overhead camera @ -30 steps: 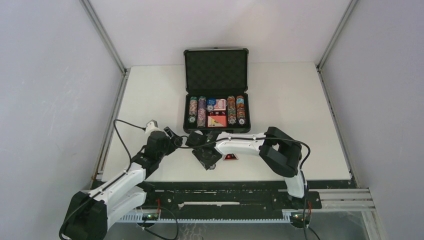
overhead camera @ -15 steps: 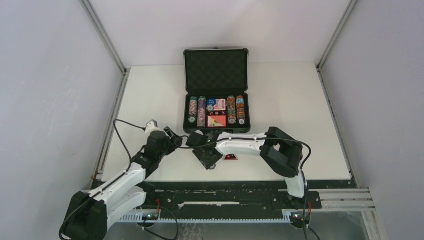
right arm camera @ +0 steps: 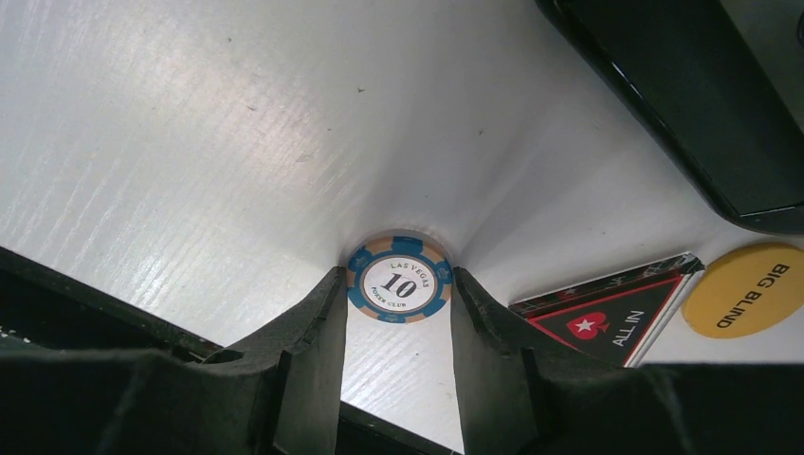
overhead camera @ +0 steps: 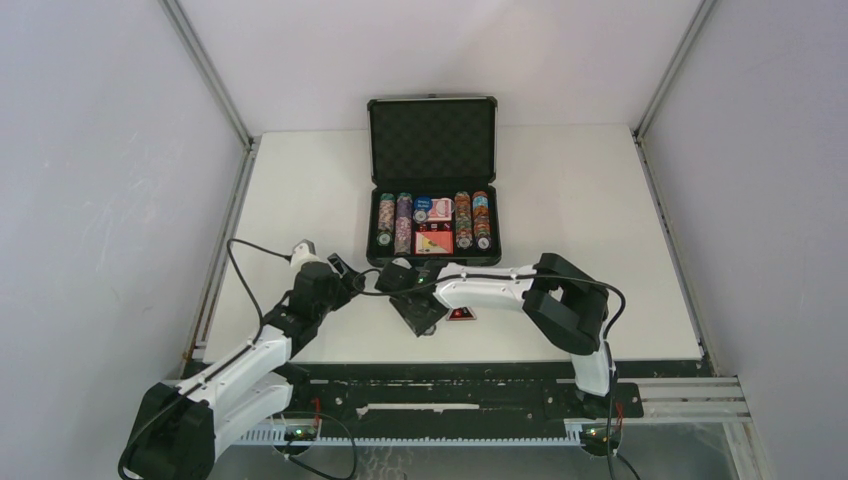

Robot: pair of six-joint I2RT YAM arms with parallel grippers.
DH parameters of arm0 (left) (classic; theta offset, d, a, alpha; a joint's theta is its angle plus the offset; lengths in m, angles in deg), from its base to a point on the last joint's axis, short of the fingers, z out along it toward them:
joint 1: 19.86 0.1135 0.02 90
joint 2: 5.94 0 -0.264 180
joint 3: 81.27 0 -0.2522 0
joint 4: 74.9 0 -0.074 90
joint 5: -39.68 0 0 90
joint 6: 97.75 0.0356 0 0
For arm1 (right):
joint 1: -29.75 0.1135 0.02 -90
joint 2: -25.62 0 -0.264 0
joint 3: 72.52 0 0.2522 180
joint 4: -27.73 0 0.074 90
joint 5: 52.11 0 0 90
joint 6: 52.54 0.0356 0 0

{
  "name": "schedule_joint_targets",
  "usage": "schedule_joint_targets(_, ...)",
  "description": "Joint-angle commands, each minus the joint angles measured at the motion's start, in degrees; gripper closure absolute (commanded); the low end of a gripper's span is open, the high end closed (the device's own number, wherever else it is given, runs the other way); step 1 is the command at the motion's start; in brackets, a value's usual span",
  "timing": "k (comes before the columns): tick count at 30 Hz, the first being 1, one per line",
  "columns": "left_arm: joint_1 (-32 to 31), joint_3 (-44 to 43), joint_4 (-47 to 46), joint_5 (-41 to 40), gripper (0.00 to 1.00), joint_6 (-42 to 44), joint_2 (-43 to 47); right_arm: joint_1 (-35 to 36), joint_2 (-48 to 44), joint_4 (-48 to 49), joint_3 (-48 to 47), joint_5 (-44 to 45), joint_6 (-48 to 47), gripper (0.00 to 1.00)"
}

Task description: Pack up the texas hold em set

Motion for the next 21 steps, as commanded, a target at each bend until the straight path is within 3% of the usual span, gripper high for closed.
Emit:
schedule_joint_targets(1, -0.3, -2.1, -1.5, 0.6, 0.28, 1.2, 0.4, -0.6, -2.8, -1.5, 0.9, 2.4, -0.3, 0.56)
schedule_joint_targets(21, -0.4, -2.2, -2.8, 2.7, 0.29, 1.8, -0.6, -1.8, -6.5, -2.5, 1.1, 4.2, -1.4, 0.56)
